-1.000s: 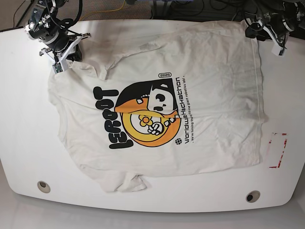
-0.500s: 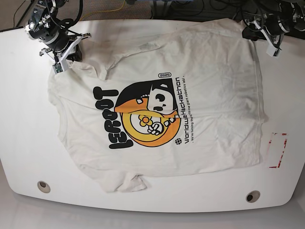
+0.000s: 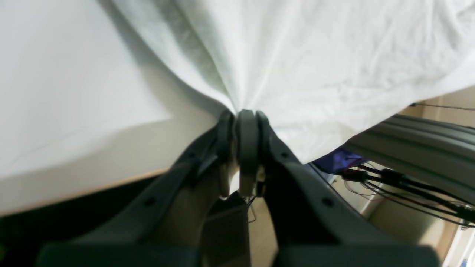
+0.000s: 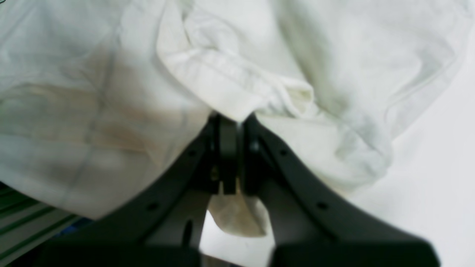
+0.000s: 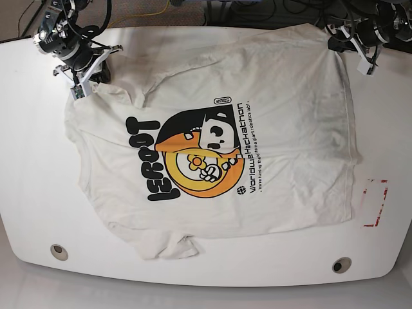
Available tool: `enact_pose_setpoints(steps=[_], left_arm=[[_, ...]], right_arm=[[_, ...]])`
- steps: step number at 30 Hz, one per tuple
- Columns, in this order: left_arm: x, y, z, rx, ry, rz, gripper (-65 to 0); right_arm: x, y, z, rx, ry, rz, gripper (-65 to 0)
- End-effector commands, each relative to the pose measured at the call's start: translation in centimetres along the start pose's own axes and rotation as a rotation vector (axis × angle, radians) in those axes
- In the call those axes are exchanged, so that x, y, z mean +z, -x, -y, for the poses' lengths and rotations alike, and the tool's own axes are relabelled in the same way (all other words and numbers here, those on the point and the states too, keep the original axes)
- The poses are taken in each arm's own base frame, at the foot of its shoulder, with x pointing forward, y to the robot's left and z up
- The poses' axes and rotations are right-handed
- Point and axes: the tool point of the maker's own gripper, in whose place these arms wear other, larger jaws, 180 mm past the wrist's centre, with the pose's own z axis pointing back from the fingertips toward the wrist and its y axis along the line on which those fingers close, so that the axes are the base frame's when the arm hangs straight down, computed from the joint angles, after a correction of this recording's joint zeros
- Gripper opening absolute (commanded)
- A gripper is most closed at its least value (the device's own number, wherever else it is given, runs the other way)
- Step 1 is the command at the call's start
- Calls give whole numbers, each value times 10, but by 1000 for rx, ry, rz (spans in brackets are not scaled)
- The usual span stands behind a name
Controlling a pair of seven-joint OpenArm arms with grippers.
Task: Layout the t-shirt on the table in an organized manner, then fold the t-shirt properly
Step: 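Hold the shoulders and adjust the left gripper along the shirt edge, then lift the shoulder edge with both grippers and fold it toward the hem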
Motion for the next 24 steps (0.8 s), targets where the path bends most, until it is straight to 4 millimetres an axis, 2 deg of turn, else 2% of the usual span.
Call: enact_pose_setpoints(steps=[1,5,11,20,24], left_arm=[[16,-22,0,-58,-31,62,-650],[31,-39,2,-100,-74,122,-650],[49,-53,-1,-119,-128,178,-650],[59,-68,1,-185,-147,197,-650],[61,-72,0,-202,-150,199,-650]], right_arm=[[5,-13,2,18,5,45,-628],[9,-19,0,34,10,60,-629],[11,-23,-1,42,13,70,-631],[16,-28,6,26,43,97,-648],[15,-43,9,27,52,136,-648]])
